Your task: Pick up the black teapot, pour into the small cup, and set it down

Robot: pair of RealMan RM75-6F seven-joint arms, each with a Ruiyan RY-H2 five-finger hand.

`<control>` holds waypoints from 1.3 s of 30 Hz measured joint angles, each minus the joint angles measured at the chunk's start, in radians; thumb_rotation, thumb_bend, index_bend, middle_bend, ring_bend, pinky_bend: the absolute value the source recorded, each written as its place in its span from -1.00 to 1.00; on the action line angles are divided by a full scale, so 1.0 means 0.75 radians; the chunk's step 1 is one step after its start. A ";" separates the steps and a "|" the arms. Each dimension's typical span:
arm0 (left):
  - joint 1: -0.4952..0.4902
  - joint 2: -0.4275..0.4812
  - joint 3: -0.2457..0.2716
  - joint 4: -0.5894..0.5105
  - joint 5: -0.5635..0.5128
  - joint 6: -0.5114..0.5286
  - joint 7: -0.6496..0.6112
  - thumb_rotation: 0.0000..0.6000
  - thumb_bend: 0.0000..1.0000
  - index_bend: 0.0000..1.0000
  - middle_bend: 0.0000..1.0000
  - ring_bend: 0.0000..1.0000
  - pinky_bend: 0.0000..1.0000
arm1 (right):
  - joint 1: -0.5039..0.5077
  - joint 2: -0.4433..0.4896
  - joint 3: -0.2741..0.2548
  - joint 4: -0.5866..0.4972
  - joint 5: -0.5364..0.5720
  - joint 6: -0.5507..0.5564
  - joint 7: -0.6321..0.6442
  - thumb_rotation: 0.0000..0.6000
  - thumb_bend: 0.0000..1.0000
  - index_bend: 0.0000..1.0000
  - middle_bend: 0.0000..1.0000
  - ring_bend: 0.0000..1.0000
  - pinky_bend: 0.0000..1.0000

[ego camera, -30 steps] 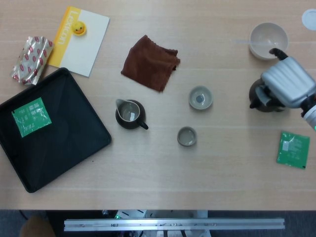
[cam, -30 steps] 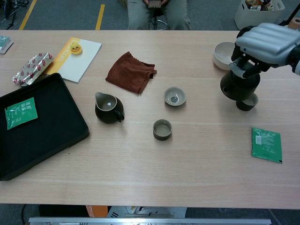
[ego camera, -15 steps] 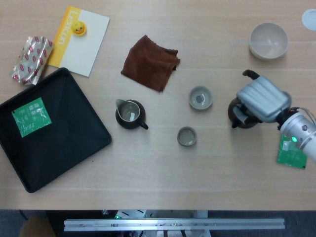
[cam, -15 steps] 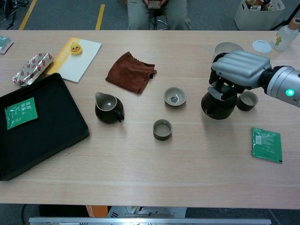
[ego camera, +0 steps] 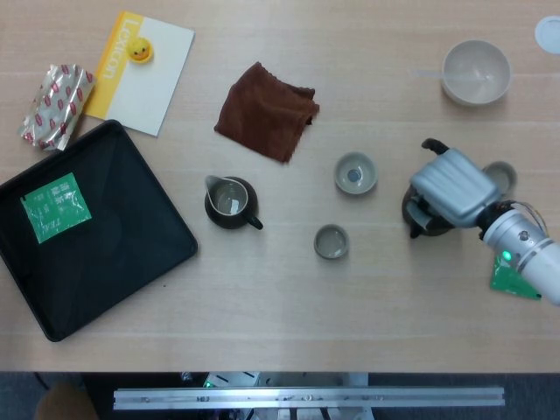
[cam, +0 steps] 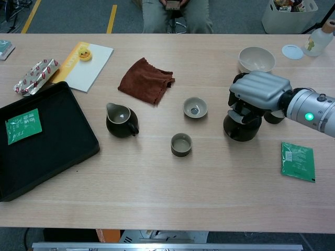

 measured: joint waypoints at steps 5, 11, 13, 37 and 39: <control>0.003 -0.005 0.001 0.009 -0.003 0.001 -0.007 1.00 -0.21 -0.67 -0.53 -0.61 -0.57 | -0.010 -0.031 -0.009 0.025 -0.009 0.013 -0.010 0.53 -0.17 0.63 0.46 0.22 -0.68; 0.003 -0.008 0.003 0.012 0.001 0.001 -0.009 1.00 -0.21 -0.67 -0.53 -0.61 -0.57 | -0.027 -0.067 -0.019 0.057 -0.027 0.031 -0.009 0.53 -0.17 0.61 0.43 0.19 -0.69; 0.004 -0.009 0.003 0.011 0.002 0.003 -0.010 1.00 -0.21 -0.67 -0.53 -0.61 -0.57 | -0.033 -0.077 -0.023 0.065 -0.033 0.035 -0.007 0.53 -0.17 0.60 0.42 0.19 -0.69; 0.003 -0.012 0.002 0.027 0.002 -0.001 -0.023 1.00 -0.21 -0.67 -0.53 -0.61 -0.57 | -0.044 -0.110 -0.028 0.106 -0.043 0.031 -0.039 0.53 -0.34 0.18 0.00 -0.21 -0.75; 0.002 -0.013 0.002 0.028 0.002 -0.001 -0.024 1.00 -0.21 -0.67 -0.53 -0.61 -0.57 | -0.045 -0.107 -0.026 0.105 -0.048 0.034 -0.032 0.53 -0.39 0.11 -0.08 -0.30 -0.76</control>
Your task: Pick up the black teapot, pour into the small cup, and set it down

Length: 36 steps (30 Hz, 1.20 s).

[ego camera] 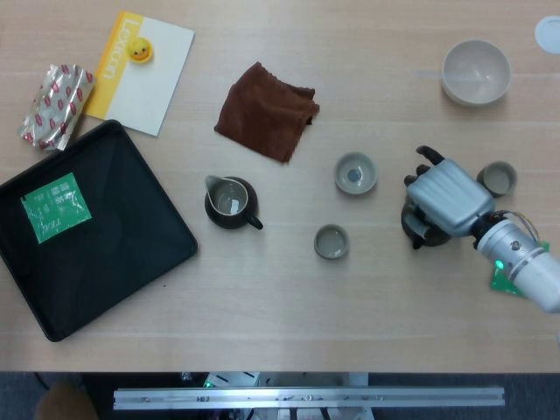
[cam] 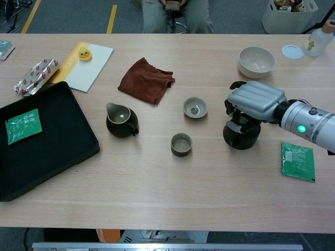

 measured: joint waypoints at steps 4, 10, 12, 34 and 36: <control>-0.002 -0.001 -0.001 0.000 0.000 -0.002 0.001 1.00 -0.21 -0.67 -0.53 -0.61 -0.57 | -0.003 0.006 0.004 -0.005 -0.006 0.005 0.007 0.52 -0.55 0.01 -0.18 -0.44 -0.77; -0.002 0.001 -0.001 0.002 -0.002 -0.003 0.000 1.00 -0.21 -0.67 -0.53 -0.61 -0.57 | -0.007 0.010 0.009 -0.008 -0.020 0.010 0.028 0.51 -0.68 -0.11 -0.27 -0.52 -0.79; -0.002 0.002 -0.001 0.002 -0.001 -0.002 -0.001 1.00 -0.21 -0.67 -0.53 -0.61 -0.57 | -0.009 0.013 0.013 -0.010 -0.025 0.015 0.034 0.50 -0.71 -0.15 -0.30 -0.55 -0.79; -0.022 0.018 -0.014 -0.014 0.000 -0.015 0.008 1.00 -0.21 -0.67 -0.53 -0.61 -0.58 | -0.200 0.115 0.111 -0.073 -0.054 0.464 -0.013 1.00 -0.63 -0.28 -0.28 -0.64 -0.75; -0.025 0.022 -0.011 -0.029 0.009 -0.016 0.023 1.00 -0.21 -0.67 -0.53 -0.61 -0.59 | -0.239 0.140 0.109 -0.087 -0.060 0.517 -0.011 1.00 -0.62 -0.25 -0.27 -0.64 -0.72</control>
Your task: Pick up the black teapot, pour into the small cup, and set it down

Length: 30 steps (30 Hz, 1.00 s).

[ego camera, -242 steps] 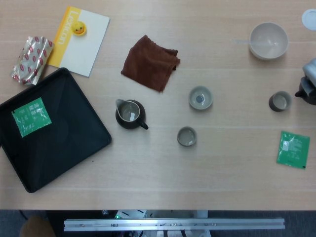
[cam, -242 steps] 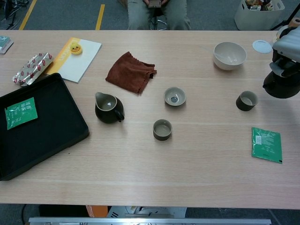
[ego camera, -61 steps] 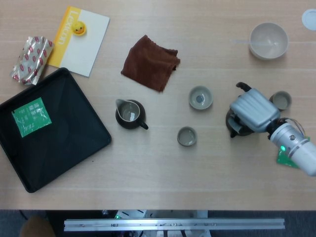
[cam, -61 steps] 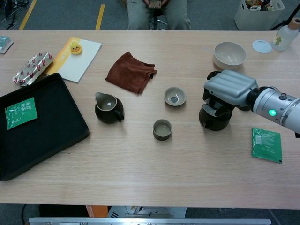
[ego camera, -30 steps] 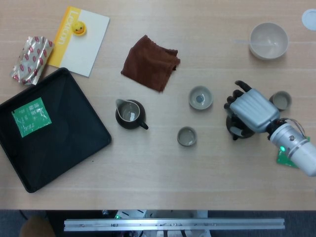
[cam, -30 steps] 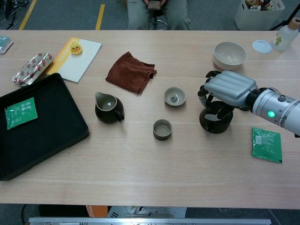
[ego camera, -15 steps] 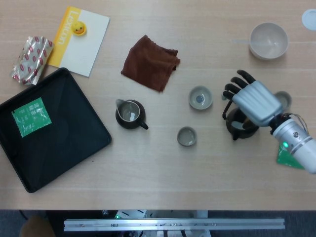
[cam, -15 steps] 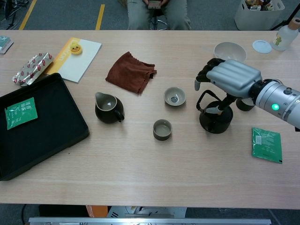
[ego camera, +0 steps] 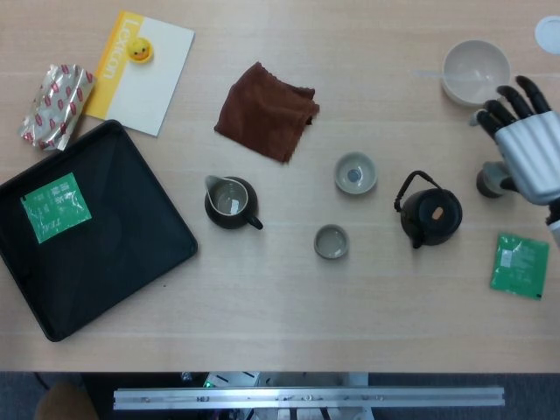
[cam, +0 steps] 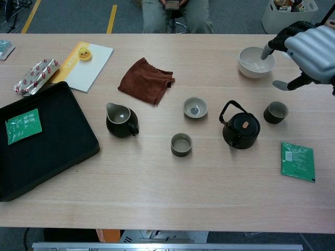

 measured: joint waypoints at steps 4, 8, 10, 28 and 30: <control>-0.004 0.003 0.004 -0.020 0.021 0.006 0.025 1.00 -0.21 -0.67 -0.53 -0.61 -0.60 | -0.101 0.076 -0.019 -0.056 -0.012 0.114 -0.003 1.00 -0.59 -0.24 -0.26 -0.64 -0.68; -0.002 -0.002 0.007 -0.022 0.039 0.022 0.079 1.00 -0.21 -0.67 -0.53 -0.61 -0.60 | -0.192 0.144 -0.051 -0.117 -0.031 0.209 -0.009 1.00 -0.58 -0.24 -0.25 -0.63 -0.66; 0.001 -0.008 0.010 -0.028 0.051 0.035 0.115 1.00 -0.21 -0.67 -0.53 -0.61 -0.60 | -0.240 0.175 -0.070 -0.140 -0.045 0.256 -0.010 1.00 -0.58 -0.24 -0.25 -0.63 -0.66; 0.022 0.005 0.023 -0.076 0.093 0.088 0.146 1.00 -0.21 -0.67 -0.53 -0.61 -0.61 | -0.477 0.287 -0.118 -0.178 -0.159 0.434 0.053 1.00 -0.58 -0.24 -0.25 -0.63 -0.66; 0.021 0.005 0.023 -0.075 0.093 0.085 0.146 1.00 -0.21 -0.67 -0.53 -0.61 -0.61 | -0.485 0.291 -0.114 -0.178 -0.163 0.434 0.056 1.00 -0.58 -0.24 -0.25 -0.63 -0.66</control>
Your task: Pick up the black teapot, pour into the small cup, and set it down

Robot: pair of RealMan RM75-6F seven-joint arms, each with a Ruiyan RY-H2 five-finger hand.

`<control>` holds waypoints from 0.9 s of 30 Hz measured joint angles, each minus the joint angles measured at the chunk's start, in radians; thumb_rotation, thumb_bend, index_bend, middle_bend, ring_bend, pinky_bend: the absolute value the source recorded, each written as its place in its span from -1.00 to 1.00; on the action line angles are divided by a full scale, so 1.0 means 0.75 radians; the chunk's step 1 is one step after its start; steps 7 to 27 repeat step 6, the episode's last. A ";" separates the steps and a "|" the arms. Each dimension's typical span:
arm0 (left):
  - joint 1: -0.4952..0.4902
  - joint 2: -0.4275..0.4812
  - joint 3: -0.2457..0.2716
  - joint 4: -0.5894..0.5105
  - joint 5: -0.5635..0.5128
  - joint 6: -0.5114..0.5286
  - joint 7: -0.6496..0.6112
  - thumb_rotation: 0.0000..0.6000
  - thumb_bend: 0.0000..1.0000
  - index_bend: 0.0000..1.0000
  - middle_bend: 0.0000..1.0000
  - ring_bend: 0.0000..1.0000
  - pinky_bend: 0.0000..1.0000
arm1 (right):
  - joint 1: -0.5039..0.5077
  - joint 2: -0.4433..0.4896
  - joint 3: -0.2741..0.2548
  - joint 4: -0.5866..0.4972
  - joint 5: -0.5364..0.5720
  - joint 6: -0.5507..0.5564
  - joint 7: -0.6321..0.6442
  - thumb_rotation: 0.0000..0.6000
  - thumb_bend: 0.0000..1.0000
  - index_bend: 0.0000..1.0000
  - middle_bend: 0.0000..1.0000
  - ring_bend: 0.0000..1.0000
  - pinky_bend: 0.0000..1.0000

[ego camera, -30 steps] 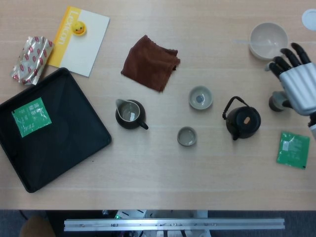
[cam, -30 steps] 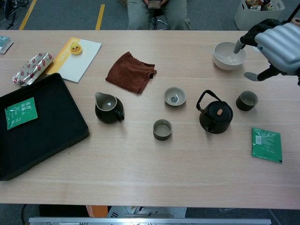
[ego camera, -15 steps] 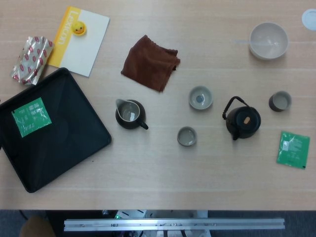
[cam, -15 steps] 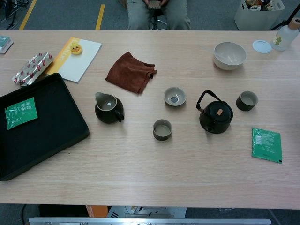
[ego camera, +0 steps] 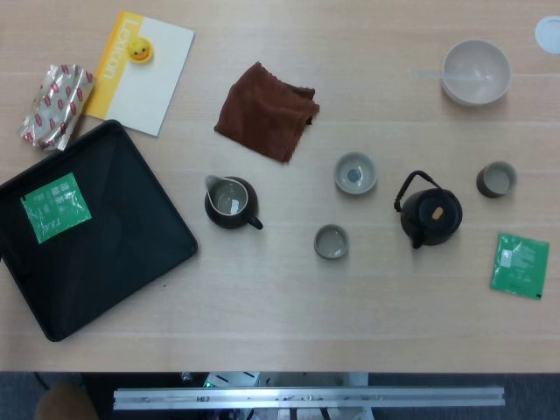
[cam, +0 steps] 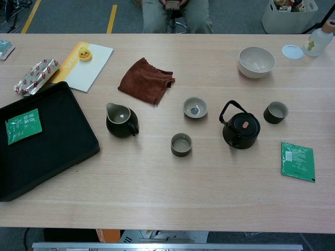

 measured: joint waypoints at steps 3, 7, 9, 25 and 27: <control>-0.002 0.000 -0.001 0.001 0.002 0.000 -0.001 1.00 -0.21 -0.67 -0.53 -0.61 -0.61 | -0.012 0.007 0.009 -0.001 -0.003 -0.004 0.004 1.00 -0.58 -0.24 -0.25 -0.63 -0.66; -0.003 -0.002 -0.002 0.004 0.001 -0.001 -0.004 1.00 -0.21 -0.67 -0.53 -0.61 -0.61 | -0.020 0.013 0.016 -0.009 -0.007 -0.010 0.002 1.00 -0.58 -0.24 -0.25 -0.63 -0.64; -0.003 -0.002 -0.002 0.004 0.001 -0.001 -0.004 1.00 -0.21 -0.67 -0.53 -0.61 -0.61 | -0.020 0.013 0.016 -0.009 -0.007 -0.010 0.002 1.00 -0.58 -0.24 -0.25 -0.63 -0.64; -0.003 -0.002 -0.002 0.004 0.001 -0.001 -0.004 1.00 -0.21 -0.67 -0.53 -0.61 -0.61 | -0.020 0.013 0.016 -0.009 -0.007 -0.010 0.002 1.00 -0.58 -0.24 -0.25 -0.63 -0.64; -0.003 -0.002 -0.002 0.004 0.001 -0.001 -0.004 1.00 -0.21 -0.67 -0.53 -0.61 -0.61 | -0.020 0.013 0.016 -0.009 -0.007 -0.010 0.002 1.00 -0.58 -0.24 -0.25 -0.63 -0.64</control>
